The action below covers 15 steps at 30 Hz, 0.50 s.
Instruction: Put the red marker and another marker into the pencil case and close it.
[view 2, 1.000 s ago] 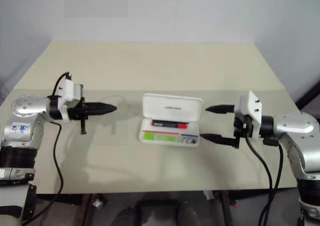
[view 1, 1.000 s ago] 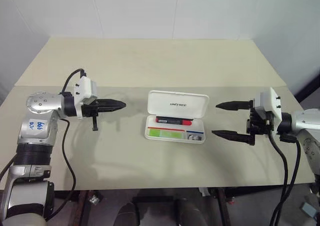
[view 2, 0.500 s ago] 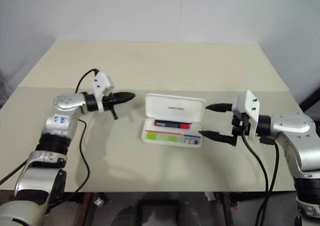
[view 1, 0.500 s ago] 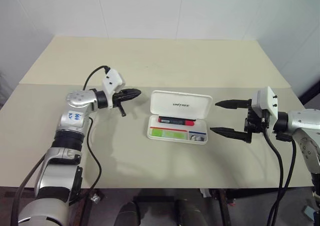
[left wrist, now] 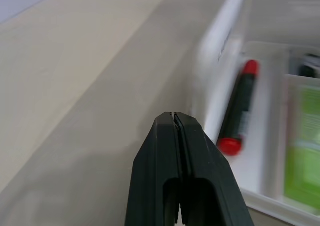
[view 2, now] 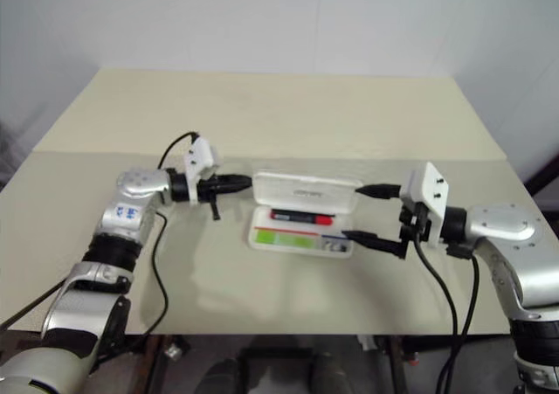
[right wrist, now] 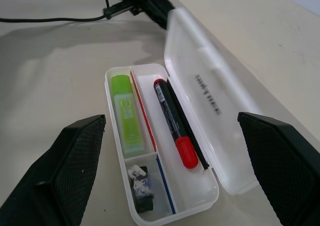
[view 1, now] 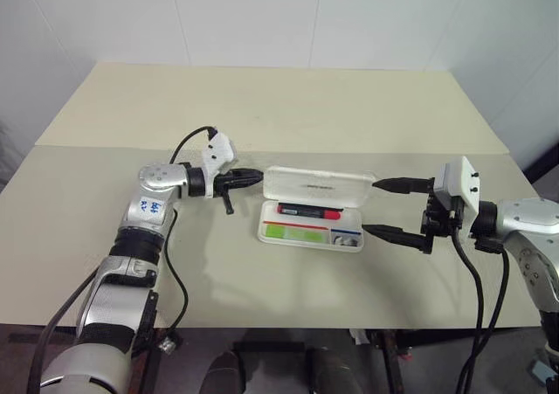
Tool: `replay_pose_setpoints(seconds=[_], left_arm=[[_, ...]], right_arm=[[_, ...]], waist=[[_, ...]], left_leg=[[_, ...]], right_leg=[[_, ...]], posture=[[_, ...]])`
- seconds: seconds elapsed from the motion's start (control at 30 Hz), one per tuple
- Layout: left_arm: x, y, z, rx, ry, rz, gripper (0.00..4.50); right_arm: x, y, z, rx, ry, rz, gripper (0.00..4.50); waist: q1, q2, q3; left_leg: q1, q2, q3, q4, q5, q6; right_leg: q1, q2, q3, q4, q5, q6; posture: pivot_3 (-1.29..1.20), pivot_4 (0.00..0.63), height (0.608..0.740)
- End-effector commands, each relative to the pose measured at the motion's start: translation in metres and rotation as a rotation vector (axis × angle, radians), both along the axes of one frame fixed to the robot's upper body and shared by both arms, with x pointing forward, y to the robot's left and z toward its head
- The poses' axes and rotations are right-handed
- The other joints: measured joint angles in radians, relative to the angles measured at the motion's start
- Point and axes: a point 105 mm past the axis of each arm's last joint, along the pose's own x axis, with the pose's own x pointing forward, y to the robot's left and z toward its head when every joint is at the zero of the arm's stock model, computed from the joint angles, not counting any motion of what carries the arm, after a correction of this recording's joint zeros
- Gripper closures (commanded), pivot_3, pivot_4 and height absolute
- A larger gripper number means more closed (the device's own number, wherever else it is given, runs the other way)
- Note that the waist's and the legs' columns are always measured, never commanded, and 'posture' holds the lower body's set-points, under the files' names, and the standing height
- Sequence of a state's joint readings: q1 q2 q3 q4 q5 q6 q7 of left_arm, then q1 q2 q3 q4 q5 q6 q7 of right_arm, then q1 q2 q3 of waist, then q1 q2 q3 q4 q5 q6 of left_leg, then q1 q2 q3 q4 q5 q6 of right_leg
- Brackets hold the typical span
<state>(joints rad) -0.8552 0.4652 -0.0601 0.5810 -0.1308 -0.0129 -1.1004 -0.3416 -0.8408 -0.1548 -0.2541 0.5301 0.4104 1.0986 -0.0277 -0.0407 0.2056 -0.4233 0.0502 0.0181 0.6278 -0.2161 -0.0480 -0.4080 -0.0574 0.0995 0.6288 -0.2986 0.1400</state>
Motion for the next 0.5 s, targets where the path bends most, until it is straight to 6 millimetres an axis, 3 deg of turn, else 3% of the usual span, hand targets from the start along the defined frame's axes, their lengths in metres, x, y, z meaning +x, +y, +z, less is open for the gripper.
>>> replay_pose_setpoints(seconds=[0.03,0.33,0.5], left_arm=[[-0.011,-0.006,0.010,0.001,-0.050,-0.080,4.45],[-0.047,-0.019,-0.031,0.163,0.079,-0.268,4.45],[-0.049,-0.028,-0.055,0.263,0.146,-0.225,4.45]], right_arm=[[-0.004,0.004,0.008,0.014,-0.041,0.014,0.00],[-0.001,0.005,0.008,0.033,-0.052,0.001,0.00],[-0.002,0.009,0.006,0.053,-0.056,-0.007,0.00]], waist=[[0.000,0.000,0.000],[-0.001,0.000,0.000],[-0.001,0.000,0.000]], left_leg=[[0.000,0.000,0.000,0.000,0.000,0.000],[0.000,0.000,0.000,0.000,0.000,0.000],[0.000,0.000,0.000,0.001,0.000,0.000]], right_leg=[[0.000,0.000,0.000,0.000,0.000,0.000],[0.000,0.000,0.000,0.000,0.000,0.000],[0.001,0.000,0.000,0.000,0.000,0.000]], posture=[[0.00,0.150,0.740],[0.00,0.150,0.740],[0.00,0.150,0.740]])
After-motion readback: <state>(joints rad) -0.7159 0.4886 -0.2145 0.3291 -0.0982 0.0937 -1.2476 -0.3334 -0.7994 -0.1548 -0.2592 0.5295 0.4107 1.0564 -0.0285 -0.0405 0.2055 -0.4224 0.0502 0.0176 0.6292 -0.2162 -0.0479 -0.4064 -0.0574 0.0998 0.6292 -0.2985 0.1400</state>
